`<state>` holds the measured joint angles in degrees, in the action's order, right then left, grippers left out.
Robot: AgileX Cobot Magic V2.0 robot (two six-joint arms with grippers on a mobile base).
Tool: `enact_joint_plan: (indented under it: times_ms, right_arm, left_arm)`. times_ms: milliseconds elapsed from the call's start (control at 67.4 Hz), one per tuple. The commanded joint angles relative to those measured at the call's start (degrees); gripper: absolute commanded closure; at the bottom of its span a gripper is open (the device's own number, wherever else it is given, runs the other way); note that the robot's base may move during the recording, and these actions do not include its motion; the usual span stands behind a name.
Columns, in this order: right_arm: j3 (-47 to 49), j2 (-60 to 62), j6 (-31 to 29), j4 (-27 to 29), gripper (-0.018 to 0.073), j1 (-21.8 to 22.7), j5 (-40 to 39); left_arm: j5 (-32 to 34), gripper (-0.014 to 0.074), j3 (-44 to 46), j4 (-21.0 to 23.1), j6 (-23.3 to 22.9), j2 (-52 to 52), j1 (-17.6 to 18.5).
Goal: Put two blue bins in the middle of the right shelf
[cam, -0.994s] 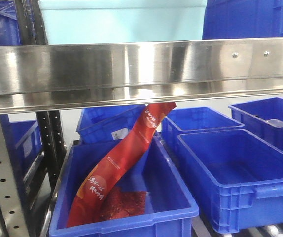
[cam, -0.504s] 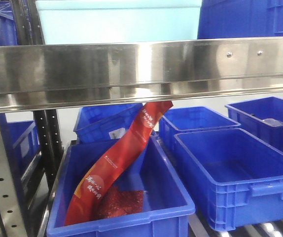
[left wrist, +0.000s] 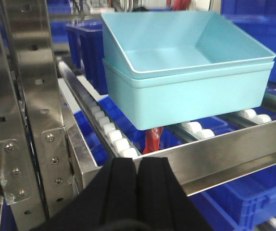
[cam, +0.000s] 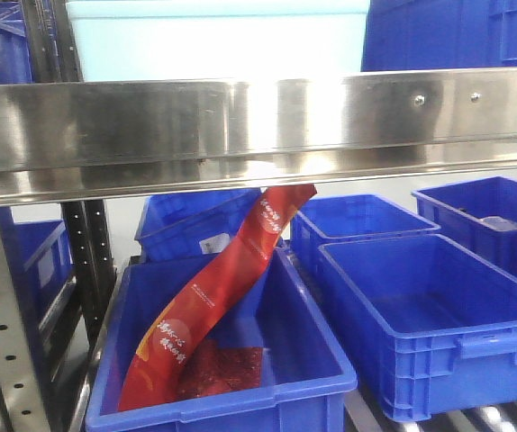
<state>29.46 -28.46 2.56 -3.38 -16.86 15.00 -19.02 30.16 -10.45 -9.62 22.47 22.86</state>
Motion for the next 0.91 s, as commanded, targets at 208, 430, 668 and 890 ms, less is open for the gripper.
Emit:
enact_joint_plan:
  times_ms: [208,430,668,890]
  right_arm:
    - [-7.47,11.46,-0.08,-0.84,0.0721,0.16,-3.07]
    - [-7.47,11.39,-0.08,-0.84,0.0721,0.16,-3.49]
    - [-7.47,11.39,-0.08,-0.84,0.0721,0.16,-3.49]
    - [-7.47,11.39,-0.08,-0.84,0.0721,0.16,-3.49]
  left_arm:
    - [4.65,0.0707,-3.54,0.19,0.06,-4.47,0.14]
    - [5.04,0.0707,-3.54,0.19,0.06,-4.47,0.14]
    - [5.04,0.0707,-3.54,0.19,0.06,-4.47,0.14]
    - [5.47,0.0707,-4.79,0.19,0.06,-4.58,0.14]
